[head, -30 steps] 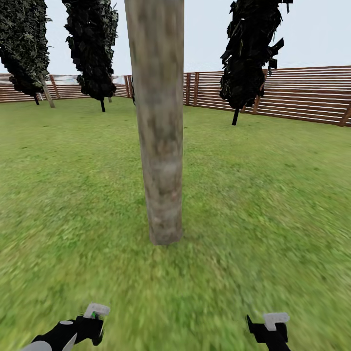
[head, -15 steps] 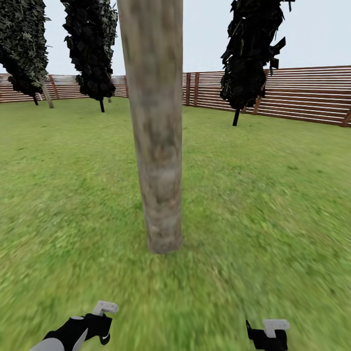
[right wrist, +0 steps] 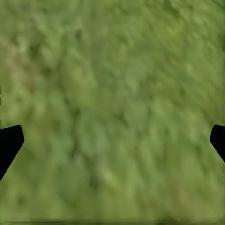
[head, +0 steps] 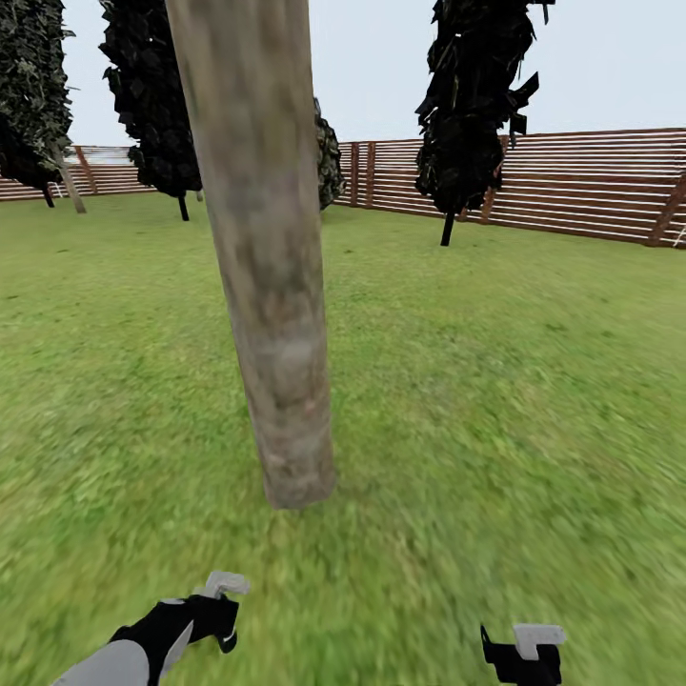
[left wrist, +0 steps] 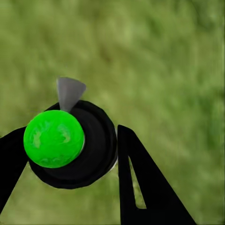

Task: In the garden, pick up the pesticide atomizer on the floor and spray pesticide onto both trees until each tree trunk is fully covered.

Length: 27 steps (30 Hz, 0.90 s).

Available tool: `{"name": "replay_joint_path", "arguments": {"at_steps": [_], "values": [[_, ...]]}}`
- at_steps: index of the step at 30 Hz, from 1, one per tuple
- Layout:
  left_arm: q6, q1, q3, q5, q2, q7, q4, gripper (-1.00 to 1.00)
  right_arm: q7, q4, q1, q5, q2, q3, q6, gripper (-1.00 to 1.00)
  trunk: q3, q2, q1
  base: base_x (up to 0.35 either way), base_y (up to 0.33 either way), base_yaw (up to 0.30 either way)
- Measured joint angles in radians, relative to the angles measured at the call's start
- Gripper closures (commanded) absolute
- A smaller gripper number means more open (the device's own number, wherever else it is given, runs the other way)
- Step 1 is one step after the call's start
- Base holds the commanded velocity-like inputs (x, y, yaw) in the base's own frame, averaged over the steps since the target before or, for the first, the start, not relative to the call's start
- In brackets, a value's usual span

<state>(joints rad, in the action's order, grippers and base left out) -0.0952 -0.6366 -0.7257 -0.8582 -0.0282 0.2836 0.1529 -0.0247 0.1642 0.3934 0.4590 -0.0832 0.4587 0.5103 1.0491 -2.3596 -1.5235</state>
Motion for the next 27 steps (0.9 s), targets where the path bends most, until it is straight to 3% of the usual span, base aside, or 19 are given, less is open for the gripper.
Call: {"name": "replay_joint_path", "arguments": {"at_steps": [1,4,5,6,7,9,11,14,18,20,25,27], "values": [[-0.001,-0.015,0.001,0.000,0.018,0.000,0.001,1.00,0.000,0.000,0.000,0.000,0.000,0.000,0.000,-1.00,0.000,0.000,0.000,0.000,0.000,-0.003],[-0.001,-0.023,0.003,-0.003,0.017,-0.001,0.008,1.00,0.000,0.000,0.000,0.000,0.000,0.001,0.000,-1.00,0.000,0.000,0.000,-0.002,0.000,-0.001],[-0.098,-0.038,-0.051,0.041,0.056,0.006,0.121,1.00,0.000,-0.001,0.000,0.000,0.000,-0.001,0.001,-1.00,0.000,0.000,0.000,-0.004,0.000,0.000],[-0.104,-0.065,-0.049,0.050,0.070,0.004,0.166,1.00,0.000,-0.001,0.000,0.001,-0.001,-0.001,0.000,-1.00,0.000,0.000,0.000,-0.002,0.000,0.000],[-0.106,-0.056,-0.046,0.044,0.076,0.003,0.167,1.00,0.000,-0.001,0.000,0.001,-0.001,-0.001,0.000,-1.00,0.000,0.000,0.000,-0.001,0.000,0.000],[-0.111,-0.065,-0.041,0.045,0.074,0.003,0.169,1.00,0.000,-0.002,0.000,0.001,-0.001,-0.001,0.000,-1.00,0.000,0.000,0.000,0.000,0.000,0.000],[-0.113,-0.072,-0.041,0.048,0.046,0.006,0.191,1.00,0.000,-0.001,0.000,0.001,-0.001,-0.001,0.000,-1.00,0.000,0.000,0.000,0.000,0.000,0.000],[-0.112,-0.070,-0.043,0.047,0.035,0.008,0.212,1.00,0.000,-0.002,0.000,0.001,-0.001,-0.001,0.000,-1.00,0.000,0.000,0.000,-0.042,0.000,0.000],[-0.104,-0.071,-0.038,0.049,0.065,0.000,0.220,1.00,0.000,-0.002,0.000,0.001,-0.001,-0.001,0.000,-1.00,0.000,0.000,-0.001,-0.235,0.000,0.000],[-0.106,-0.079,-0.037,0.049,0.107,0.003,0.220,1.00,0.000,-0.001,0.000,0.001,-0.001,-0.001,0.001,-1.00,0.000,0.000,0.000,-0.018,0.000,-0.003],[-0.117,-0.096,-0.027,0.049,0.075,0.006,0.255,1.00,-0.001,0.000,0.000,0.000,-0.001,0.001,0.001,-1.00,0.000,0.000,0.000,-0.001,0.000,-0.153],[-0.118,-0.094,-0.026,0.049,0.075,0.006,0.261,1.00,-0.001,0.000,0.000,0.000,-0.001,0.001,0.001,-1.00,0.000,0.000,0.000,0.000,0.000,-0.129]]}}
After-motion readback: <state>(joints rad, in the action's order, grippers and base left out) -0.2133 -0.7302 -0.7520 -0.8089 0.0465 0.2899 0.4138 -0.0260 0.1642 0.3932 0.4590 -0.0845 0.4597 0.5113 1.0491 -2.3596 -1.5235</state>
